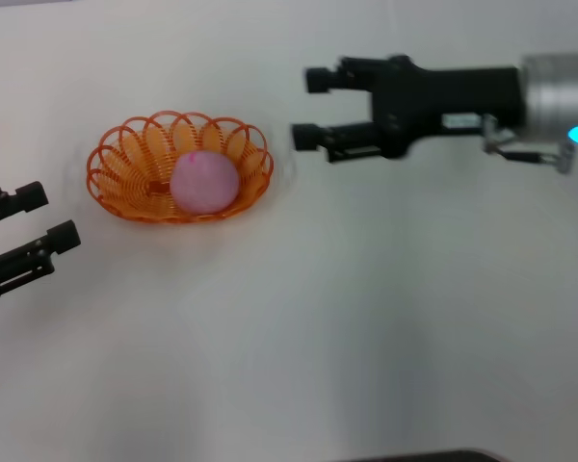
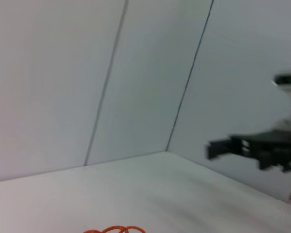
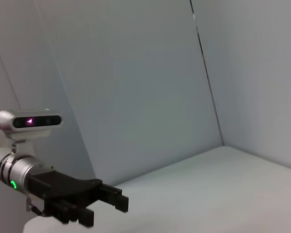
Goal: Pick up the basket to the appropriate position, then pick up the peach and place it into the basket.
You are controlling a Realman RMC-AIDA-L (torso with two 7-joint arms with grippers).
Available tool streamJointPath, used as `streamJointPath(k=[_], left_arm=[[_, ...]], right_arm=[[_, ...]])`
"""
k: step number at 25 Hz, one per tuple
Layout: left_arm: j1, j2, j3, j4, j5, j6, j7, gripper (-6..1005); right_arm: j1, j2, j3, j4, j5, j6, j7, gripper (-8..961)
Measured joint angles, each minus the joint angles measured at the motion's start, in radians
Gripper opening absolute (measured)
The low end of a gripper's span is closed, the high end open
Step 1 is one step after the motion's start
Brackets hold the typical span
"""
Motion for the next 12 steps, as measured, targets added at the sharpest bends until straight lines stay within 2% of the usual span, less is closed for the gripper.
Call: streamJointPath(k=[4, 8, 12], left_arm=[[0.000, 0.000, -0.011, 0.000, -0.001, 0.000, 0.001, 704], [0.000, 0.002, -0.014, 0.000, -0.001, -0.006, 0.001, 704], [0.000, 0.004, -0.014, 0.000, 0.008, -0.013, 0.002, 703]], right_arm=[[-0.087, -0.008, 0.038, 0.004, -0.014, -0.035, -0.065, 899], [-0.132, -0.040, 0.041, 0.013, -0.049, -0.038, -0.052, 899], [-0.145, -0.071, 0.048, 0.007, -0.120, -0.046, 0.000, 899]])
